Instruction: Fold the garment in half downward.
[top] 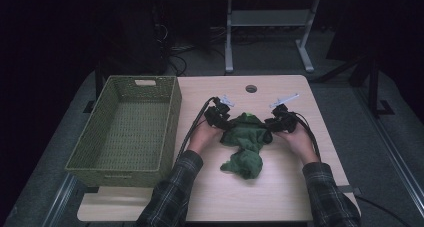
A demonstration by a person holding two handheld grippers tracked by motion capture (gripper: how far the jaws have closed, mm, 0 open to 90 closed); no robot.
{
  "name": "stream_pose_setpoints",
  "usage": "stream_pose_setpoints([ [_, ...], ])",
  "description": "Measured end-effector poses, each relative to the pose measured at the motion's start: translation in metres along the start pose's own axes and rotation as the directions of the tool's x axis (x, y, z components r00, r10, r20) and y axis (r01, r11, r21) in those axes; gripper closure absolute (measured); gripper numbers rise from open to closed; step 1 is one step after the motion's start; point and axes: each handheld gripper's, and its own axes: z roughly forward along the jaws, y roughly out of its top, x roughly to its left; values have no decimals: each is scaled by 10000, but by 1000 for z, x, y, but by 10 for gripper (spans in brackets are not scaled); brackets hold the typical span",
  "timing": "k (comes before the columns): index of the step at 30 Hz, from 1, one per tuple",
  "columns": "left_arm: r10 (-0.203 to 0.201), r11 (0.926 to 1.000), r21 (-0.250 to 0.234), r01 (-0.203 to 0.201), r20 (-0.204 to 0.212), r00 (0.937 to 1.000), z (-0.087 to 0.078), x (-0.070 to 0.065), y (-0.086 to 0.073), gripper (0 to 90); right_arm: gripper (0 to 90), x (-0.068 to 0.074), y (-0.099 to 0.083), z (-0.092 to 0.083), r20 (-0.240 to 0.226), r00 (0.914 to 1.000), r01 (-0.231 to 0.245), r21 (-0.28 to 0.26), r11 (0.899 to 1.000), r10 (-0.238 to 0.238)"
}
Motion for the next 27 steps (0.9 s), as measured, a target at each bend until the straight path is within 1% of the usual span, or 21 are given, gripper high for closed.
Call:
stream_pose_setpoints([
  [3, -45, 10000, 26, 45, 37, 10000, 2, 4, -1, 509, 633, -1, -1, 1, -51, 10000, -75, -57, 10000, 75],
  [5, -90, 9999, 64, 89, 44, 10000, 5, 6, -3, 558, 651, -1, 0, 3, -72, 10000, -60, -27, 10000, 60],
  [7, -122, 9999, 124, 120, 162, 9998, 7, 9, -4, 608, 698, -1, 0, 5, -109, 9999, -98, 39, 9999, 99],
  [9, -181, 9997, 168, 178, 185, 9997, 9, 9, -5, 651, 742, 0, -1, 7, -142, 9999, -66, 100, 9999, 67],
  [11, -197, 9997, 154, 193, 237, 9995, 9, 9, -5, 721, 807, 0, -1, 7, -153, 9998, -78, 149, 9999, 81],
  [12, -131, 9998, 175, 127, 252, 9996, 9, 8, -5, 756, 833, 0, -1, 7, -189, 9998, -108, 175, 9998, 111],
  [13, -101, 9998, 145, 97, 231, 9997, 10, 7, -4, 775, 852, 0, -1, 8, -170, 9998, -107, 184, 9998, 110],
  [15, 20, 9997, 243, -28, 339, 9994, 10, 6, -3, 854, 865, 0, 0, 7, -200, 9996, -220, 138, 9997, 223],
  [17, -57, 9997, 226, 47, 424, 9991, 9, 5, -2, 870, 871, 0, 0, 6, -170, 9996, -231, 101, 9997, 233],
  [18, -175, 9997, 152, 167, 497, 9986, 8, 4, -1, 874, 872, 1, 1, 5, -141, 9997, -218, 80, 9997, 219],
  [19, -148, 9998, 120, 141, 556, 9983, 6, 5, 0, 876, 871, 1, 2, 4, -176, 9996, -228, 42, 9997, 228],
  [21, -225, 9995, -214, 238, 609, 9979, 1, 3, 3, 877, 872, 3, 4, 1, -144, 9997, -194, -32, 9998, 194],
  [25, 50, 9986, -528, -20, 569, 9984, -10, 1, 13, 877, 875, 4, 11, -8, -3, 9998, -174, -232, 9996, 174],
  [26, -18, 9971, -756, 60, 552, 9985, -13, -1, 16, 877, 876, 5, 13, -10, 8, 9997, -231, -304, 9993, 231],
  [27, 33, 9961, -881, 11, 502, 9987, -17, -2, 19, 877, 875, 5, 15, -13, 8, 9998, -216, -458, 9987, 217],
])
